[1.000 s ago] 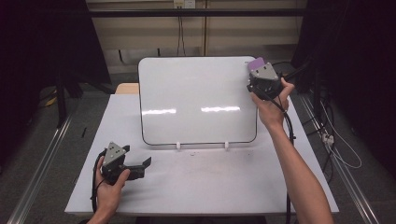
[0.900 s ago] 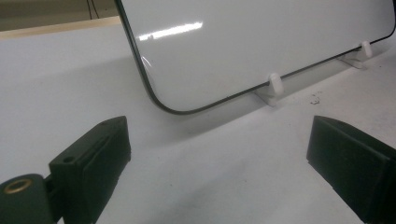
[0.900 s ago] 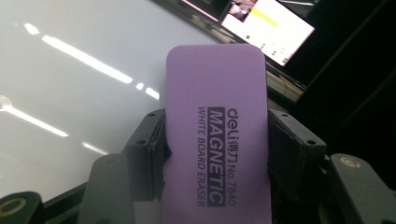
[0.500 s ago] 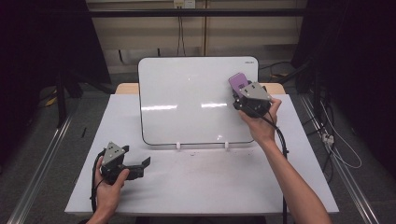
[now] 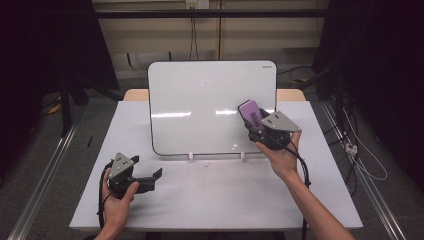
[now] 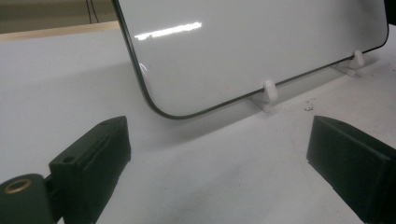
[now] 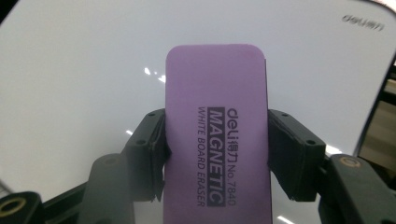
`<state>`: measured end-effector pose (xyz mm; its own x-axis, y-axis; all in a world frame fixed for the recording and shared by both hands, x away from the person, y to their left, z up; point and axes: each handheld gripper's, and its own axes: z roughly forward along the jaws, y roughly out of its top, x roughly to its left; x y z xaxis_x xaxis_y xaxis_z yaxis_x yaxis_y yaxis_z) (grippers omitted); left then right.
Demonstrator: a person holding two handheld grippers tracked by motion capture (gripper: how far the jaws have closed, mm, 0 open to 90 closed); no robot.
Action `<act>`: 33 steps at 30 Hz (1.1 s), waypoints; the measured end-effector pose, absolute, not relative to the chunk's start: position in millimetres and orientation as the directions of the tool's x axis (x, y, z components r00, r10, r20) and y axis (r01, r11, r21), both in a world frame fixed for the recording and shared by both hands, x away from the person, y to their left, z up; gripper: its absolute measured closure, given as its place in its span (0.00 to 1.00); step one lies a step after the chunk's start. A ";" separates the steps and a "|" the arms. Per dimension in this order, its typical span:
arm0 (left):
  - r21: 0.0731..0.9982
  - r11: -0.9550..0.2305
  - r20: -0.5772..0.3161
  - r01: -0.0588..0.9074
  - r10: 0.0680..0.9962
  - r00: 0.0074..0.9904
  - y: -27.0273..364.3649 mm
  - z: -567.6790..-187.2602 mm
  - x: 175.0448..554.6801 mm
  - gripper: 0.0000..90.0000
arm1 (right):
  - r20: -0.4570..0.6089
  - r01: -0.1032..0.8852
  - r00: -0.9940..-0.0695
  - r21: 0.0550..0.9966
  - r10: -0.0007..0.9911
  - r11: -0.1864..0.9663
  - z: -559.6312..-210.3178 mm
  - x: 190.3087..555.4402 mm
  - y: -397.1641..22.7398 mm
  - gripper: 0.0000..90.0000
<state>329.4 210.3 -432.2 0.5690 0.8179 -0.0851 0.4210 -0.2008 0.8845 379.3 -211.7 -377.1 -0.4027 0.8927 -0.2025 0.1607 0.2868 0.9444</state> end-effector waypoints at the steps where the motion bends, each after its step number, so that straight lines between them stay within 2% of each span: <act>1: 0.885 -0.195 -0.089 0.422 0.819 0.567 210.4 -431.9 329.2 0.07 | -0.195 0.157 -0.402 0.948 0.895 0.277 -380.1 377.5 -212.5 0.46; 10: 0.887 -0.173 -0.117 0.429 0.814 0.569 211.4 -430.0 327.8 0.07 | -0.079 0.182 -0.462 0.966 0.884 0.182 -396.1 365.6 -210.7 0.46; 17: 0.889 -0.150 -0.139 0.432 0.811 0.568 212.2 -427.9 325.7 0.06 | -0.031 0.181 -0.525 0.972 0.851 0.148 -406.1 358.4 -197.9 0.46; 28: 0.895 -0.153 -0.125 0.418 0.814 0.567 206.9 -428.4 325.2 0.06 | -0.006 0.195 -0.567 0.971 0.823 0.141 -416.2 350.7 -180.3 0.46; 33: 0.897 -0.140 -0.135 0.420 0.818 0.560 200.7 -428.3 324.8 0.05 | 0.035 0.204 -0.575 0.974 0.817 0.102 -416.0 344.9 -173.8 0.46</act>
